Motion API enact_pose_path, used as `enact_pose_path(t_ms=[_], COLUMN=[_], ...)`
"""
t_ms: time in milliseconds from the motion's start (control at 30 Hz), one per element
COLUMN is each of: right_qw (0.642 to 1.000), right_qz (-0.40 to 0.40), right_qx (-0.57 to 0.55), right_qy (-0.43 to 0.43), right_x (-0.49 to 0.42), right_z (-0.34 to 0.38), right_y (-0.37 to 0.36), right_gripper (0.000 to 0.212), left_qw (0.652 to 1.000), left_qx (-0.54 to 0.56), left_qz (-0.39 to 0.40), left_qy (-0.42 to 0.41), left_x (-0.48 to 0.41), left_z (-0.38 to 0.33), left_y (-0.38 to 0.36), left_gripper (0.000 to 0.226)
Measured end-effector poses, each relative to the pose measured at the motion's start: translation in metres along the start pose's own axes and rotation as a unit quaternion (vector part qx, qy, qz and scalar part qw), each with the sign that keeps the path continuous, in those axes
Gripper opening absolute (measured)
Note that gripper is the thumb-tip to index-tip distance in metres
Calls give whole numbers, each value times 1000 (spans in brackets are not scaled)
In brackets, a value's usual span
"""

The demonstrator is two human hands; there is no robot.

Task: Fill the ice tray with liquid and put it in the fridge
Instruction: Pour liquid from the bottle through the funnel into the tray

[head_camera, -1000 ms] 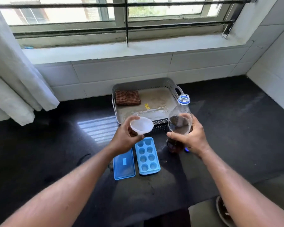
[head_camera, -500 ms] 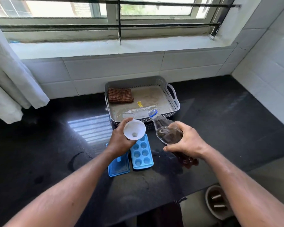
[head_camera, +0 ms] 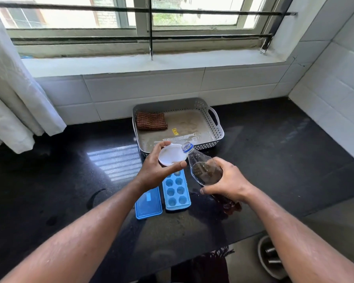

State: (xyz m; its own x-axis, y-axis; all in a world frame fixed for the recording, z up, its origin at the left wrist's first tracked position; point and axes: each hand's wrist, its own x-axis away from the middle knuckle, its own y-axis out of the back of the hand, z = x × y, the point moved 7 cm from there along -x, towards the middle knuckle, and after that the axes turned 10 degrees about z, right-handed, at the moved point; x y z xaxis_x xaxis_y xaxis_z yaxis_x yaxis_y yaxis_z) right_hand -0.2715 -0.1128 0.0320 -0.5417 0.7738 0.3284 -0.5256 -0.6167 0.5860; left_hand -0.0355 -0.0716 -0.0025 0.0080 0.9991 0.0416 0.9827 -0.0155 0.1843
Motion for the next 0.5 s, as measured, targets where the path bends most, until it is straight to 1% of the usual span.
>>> enact_pose_path(t_ms=[67,167,300,400,500], right_qw=[1000,1000,999,997,994], right_qz=[5,7,15,27,40], right_qx=[4,20,39,59,91], right_qy=[-2,-8,-24,-37,-55], right_x=[0,0,-1,-2,-3], right_z=[-1,-4,-8,-8,-8], right_y=[-1,-2,0,2,3], right_gripper=[59,61,62,62,63], left_qw=[1000,999,996,993,989], left_qx=[1,2,-67,-89,-73], left_qz=[13,42,50,65,108], left_qy=[-5,0,22,44,70], left_x=[-1,-4,-11,-14,-17], left_z=[-2,1,13,20,28], left_y=[3,7,17,19,18], left_gripper=[85,85,84,99,116])
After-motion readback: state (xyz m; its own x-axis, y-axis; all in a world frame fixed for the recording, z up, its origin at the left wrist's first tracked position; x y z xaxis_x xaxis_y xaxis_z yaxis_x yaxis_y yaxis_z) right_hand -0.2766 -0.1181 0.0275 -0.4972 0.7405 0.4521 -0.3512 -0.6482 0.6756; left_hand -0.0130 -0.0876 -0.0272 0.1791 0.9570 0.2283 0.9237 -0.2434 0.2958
